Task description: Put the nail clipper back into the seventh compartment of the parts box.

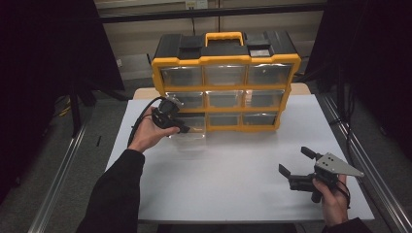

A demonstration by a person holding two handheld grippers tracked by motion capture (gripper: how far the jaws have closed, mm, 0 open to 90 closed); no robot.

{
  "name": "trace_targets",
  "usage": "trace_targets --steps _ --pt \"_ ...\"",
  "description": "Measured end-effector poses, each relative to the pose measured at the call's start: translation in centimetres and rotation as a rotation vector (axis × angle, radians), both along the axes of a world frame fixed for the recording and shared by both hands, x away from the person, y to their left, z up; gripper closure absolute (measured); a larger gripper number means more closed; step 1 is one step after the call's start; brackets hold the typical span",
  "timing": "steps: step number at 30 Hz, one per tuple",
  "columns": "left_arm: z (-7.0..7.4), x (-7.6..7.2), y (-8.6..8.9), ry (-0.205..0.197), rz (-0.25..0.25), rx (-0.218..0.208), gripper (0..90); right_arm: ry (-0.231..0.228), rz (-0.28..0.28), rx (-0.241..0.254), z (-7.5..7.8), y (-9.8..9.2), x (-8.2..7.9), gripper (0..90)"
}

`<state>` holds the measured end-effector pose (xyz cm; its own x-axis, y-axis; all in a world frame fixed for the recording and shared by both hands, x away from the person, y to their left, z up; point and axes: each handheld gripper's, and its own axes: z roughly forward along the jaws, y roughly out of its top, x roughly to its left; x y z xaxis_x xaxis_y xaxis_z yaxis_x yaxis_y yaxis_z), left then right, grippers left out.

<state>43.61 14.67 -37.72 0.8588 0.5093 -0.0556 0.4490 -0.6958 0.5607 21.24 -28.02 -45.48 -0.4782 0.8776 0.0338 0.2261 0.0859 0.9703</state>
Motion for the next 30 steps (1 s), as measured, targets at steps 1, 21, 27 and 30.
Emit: trace_targets --steps 1,21,27,30 --pt "0.1 0.0 0.1 -0.004 0.006 -0.013 58.2 0.003 -0.001 0.001 0.0 0.0 0.0 0.0" --pt "0.4 -1.4 0.3 -0.101 0.118 -0.172 9.3 0.008 0.002 -0.002 0.0 0.1 0.0 0.0" --pt "0.3 -2.3 0.4 -0.16 0.148 -0.163 6.0 0.007 0.006 0.0 0.0 0.1 0.0 0.0" --pt "-0.1 -2.8 0.6 -0.184 0.139 -0.207 3.8 0.007 0.005 0.001 -0.1 0.0 0.0 0.0"
